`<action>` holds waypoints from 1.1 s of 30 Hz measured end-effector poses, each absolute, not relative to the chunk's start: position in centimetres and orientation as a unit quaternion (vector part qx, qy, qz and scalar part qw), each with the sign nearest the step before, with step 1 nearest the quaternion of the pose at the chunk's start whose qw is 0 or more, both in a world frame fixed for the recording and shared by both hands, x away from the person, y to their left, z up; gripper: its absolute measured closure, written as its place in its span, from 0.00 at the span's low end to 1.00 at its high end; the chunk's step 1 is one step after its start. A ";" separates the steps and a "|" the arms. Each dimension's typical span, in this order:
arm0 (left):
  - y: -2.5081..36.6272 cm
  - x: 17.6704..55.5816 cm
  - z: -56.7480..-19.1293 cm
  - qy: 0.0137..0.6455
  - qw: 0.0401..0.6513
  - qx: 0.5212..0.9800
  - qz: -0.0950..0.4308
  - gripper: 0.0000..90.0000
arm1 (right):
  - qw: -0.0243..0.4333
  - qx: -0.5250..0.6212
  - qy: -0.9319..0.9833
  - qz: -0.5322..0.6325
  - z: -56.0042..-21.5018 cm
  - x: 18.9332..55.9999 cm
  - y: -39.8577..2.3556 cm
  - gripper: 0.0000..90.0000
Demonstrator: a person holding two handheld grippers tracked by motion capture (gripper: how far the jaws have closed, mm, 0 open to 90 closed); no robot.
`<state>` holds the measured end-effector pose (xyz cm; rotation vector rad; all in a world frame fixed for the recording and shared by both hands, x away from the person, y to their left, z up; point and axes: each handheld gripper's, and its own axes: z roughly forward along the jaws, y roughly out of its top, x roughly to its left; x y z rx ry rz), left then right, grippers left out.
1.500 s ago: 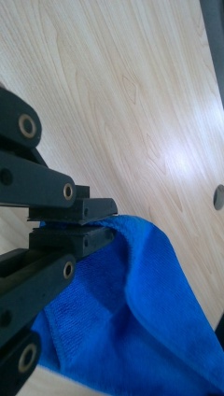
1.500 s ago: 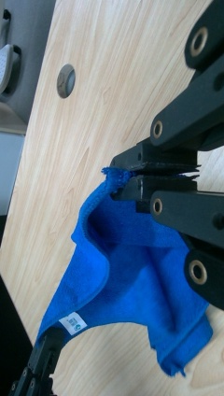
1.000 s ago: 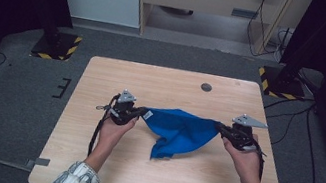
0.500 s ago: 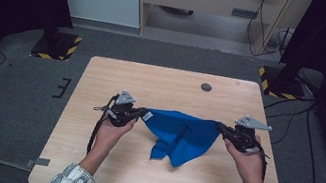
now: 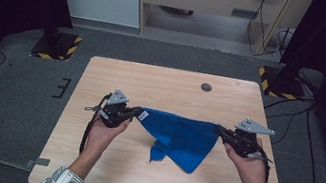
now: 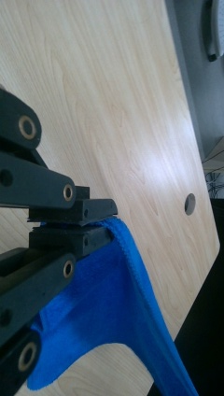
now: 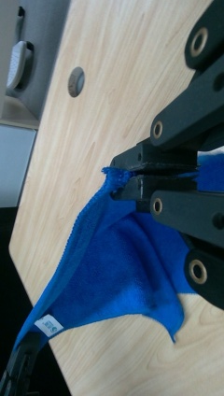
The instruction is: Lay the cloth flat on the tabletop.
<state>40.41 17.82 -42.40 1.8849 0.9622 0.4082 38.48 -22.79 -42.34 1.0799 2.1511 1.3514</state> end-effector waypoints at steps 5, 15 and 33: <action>17.3 40.7 -39.9 0.384 0.470 0.774 0.179 0.96 | 0.201 0.381 0.760 0.486 -40.7 38.3 -22.9 0.97; 15.8 46.0 -40.0 0.410 0.452 0.773 0.172 0.96 | 0.203 0.412 0.756 0.467 -42.1 43.2 -23.0 0.97; 14.5 51.8 -43.8 0.442 0.399 0.786 0.169 0.96 | 0.190 0.450 0.766 0.419 -45.7 50.2 -22.8 0.97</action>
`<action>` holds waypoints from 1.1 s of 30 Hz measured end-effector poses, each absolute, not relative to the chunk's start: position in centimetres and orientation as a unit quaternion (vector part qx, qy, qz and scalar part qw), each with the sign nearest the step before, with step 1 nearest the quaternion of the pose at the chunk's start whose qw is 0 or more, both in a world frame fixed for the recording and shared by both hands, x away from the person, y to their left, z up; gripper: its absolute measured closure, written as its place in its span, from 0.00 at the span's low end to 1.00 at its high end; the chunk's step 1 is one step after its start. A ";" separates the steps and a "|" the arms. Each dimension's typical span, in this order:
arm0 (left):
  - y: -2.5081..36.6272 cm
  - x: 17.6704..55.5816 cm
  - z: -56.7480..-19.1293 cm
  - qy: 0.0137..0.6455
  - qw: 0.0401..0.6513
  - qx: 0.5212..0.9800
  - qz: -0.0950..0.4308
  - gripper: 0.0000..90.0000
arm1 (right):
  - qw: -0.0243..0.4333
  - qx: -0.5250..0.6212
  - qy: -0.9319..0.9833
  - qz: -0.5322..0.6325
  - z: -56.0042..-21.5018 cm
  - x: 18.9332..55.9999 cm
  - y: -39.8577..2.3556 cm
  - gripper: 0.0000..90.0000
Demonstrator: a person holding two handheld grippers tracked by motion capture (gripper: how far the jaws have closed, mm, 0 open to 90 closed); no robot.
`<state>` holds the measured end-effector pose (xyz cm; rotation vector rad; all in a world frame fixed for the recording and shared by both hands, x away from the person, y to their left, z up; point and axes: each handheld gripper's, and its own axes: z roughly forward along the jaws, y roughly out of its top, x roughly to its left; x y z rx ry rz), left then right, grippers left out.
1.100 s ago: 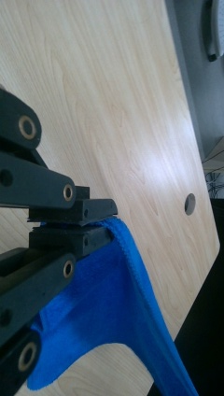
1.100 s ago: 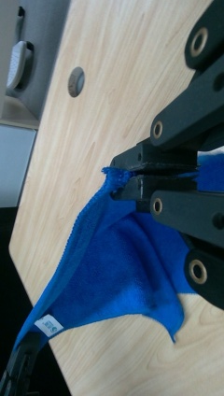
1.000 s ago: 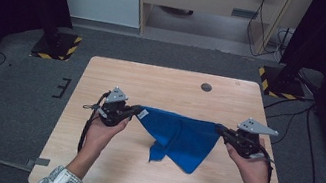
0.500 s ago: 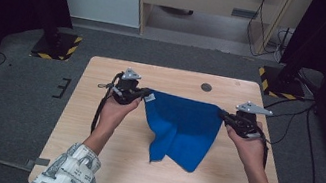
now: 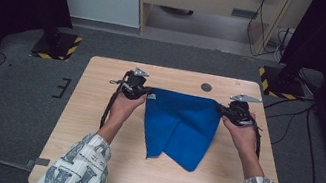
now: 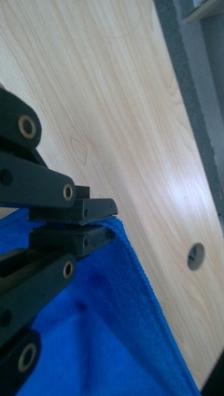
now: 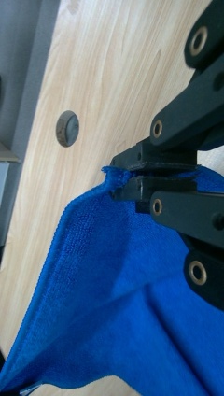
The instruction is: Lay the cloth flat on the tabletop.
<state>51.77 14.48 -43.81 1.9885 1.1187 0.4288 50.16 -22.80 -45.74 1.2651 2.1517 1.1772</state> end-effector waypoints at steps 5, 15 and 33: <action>14.3 53.6 -45.5 0.453 0.379 0.790 0.163 0.96 | 0.184 0.462 0.765 0.410 -47.0 51.6 -22.6 0.97; 13.7 55.2 -47.3 0.467 0.367 0.790 0.154 0.91 | 0.169 0.486 0.763 0.392 -49.0 53.9 -22.2 0.94; 13.6 54.5 -46.4 0.469 0.395 0.771 0.170 0.27 | 0.206 0.499 0.740 0.400 -48.0 53.9 -21.8 0.17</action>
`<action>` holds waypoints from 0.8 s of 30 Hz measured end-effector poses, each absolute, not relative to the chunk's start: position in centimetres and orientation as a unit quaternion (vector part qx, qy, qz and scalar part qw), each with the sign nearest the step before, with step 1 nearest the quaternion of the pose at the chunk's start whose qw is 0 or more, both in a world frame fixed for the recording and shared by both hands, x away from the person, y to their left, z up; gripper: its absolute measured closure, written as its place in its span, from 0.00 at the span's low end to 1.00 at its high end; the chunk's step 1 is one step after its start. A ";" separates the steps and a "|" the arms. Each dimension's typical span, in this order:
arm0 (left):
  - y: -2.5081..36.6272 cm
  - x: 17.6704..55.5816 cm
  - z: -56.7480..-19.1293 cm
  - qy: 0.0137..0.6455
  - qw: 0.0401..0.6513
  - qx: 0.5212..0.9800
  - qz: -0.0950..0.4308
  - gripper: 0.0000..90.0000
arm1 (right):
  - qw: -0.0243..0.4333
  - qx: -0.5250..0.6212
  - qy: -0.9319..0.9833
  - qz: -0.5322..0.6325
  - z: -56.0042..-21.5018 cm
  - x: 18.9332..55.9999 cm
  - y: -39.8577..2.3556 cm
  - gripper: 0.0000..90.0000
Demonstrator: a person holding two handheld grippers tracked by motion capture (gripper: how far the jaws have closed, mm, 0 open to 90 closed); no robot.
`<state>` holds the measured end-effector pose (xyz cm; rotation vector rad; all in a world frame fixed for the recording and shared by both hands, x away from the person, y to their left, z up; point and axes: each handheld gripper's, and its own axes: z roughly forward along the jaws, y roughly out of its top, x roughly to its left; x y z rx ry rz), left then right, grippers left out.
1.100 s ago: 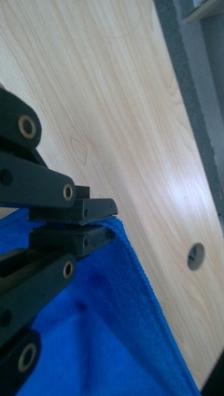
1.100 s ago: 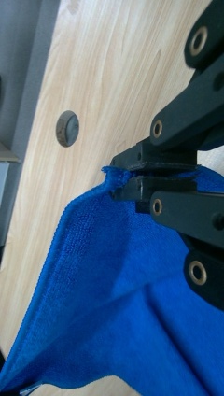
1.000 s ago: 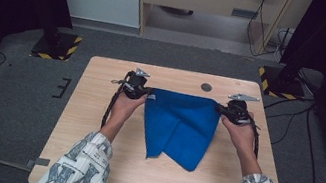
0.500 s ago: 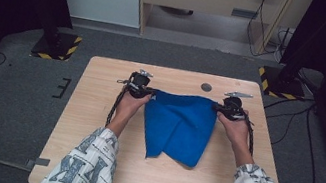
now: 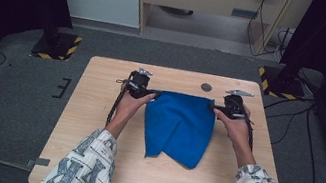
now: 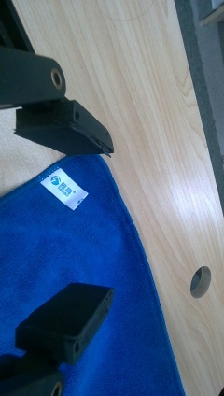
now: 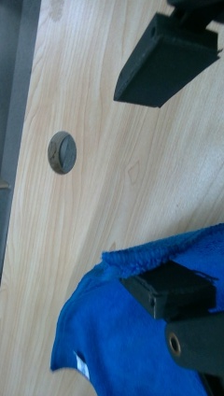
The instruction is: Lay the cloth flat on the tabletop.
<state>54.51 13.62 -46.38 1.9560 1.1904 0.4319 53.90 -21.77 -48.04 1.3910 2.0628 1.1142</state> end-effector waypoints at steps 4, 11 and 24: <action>13.7 53.4 -45.5 0.467 0.397 0.770 0.176 0.27 | 0.205 0.491 0.749 0.395 -47.5 53.2 -21.4 0.15; 14.4 51.0 -45.2 0.462 0.410 0.764 0.186 0.27 | 0.213 0.491 0.748 0.391 -47.6 52.2 -21.5 0.15; 13.8 46.7 -48.2 0.424 0.404 0.792 0.174 0.27 | 0.216 0.497 0.768 0.342 -51.4 53.0 -21.1 0.12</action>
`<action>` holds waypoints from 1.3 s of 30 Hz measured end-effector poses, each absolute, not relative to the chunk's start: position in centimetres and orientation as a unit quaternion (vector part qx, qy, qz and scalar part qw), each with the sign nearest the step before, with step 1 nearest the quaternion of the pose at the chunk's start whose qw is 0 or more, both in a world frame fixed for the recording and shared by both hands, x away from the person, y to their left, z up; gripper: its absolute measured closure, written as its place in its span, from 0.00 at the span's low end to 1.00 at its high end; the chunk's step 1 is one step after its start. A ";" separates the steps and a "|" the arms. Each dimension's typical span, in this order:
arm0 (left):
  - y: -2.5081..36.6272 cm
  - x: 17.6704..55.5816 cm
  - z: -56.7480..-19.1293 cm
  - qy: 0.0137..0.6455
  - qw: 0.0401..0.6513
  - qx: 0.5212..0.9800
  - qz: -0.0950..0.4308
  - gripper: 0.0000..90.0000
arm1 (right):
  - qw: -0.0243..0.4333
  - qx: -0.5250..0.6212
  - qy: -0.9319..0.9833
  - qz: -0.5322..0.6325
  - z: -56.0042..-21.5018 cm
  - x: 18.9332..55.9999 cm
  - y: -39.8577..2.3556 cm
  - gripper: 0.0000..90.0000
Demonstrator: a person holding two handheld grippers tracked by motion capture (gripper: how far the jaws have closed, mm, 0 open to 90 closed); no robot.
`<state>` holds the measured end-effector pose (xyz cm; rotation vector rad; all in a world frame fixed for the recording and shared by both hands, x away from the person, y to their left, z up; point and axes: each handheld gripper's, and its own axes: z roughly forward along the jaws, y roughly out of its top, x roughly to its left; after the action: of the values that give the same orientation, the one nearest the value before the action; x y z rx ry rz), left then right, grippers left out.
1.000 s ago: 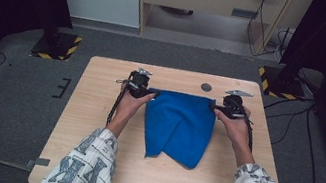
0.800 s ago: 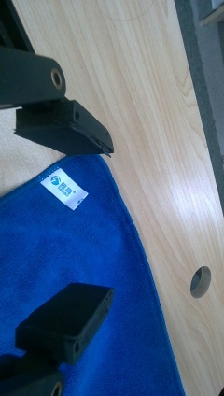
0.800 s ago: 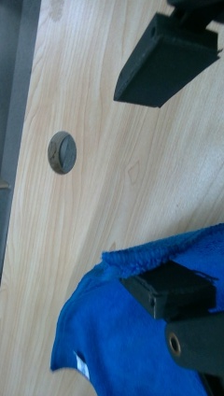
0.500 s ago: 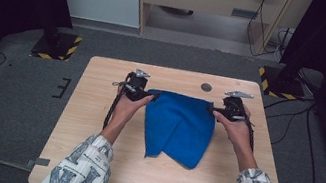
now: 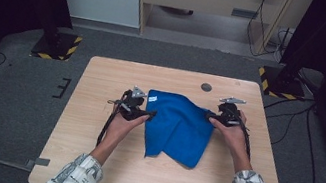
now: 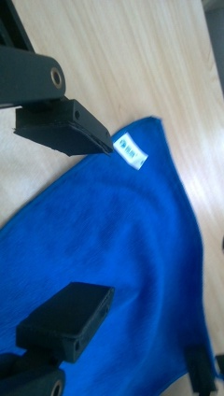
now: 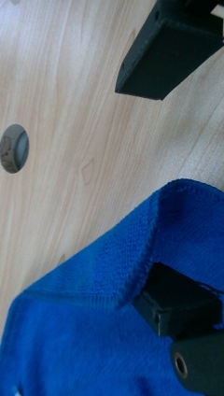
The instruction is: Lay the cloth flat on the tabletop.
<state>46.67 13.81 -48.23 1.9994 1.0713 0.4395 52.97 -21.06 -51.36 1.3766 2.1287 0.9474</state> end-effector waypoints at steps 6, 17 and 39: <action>13.4 45.4 -48.4 0.412 0.413 0.794 0.169 0.28 | 0.230 0.480 0.790 0.305 -52.7 52.7 -20.5 0.12; 14.0 44.4 -49.9 0.417 0.410 0.794 0.166 0.28 | 0.229 0.484 0.782 0.319 -52.0 51.2 -22.4 0.14; 16.6 39.3 -50.4 0.418 0.398 0.799 0.169 0.22 | 0.186 0.431 0.794 0.386 -50.9 42.0 -21.5 0.42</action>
<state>39.32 16.64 -50.45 2.0231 1.0592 0.4277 42.02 -21.46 -50.89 1.2133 2.2361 1.0867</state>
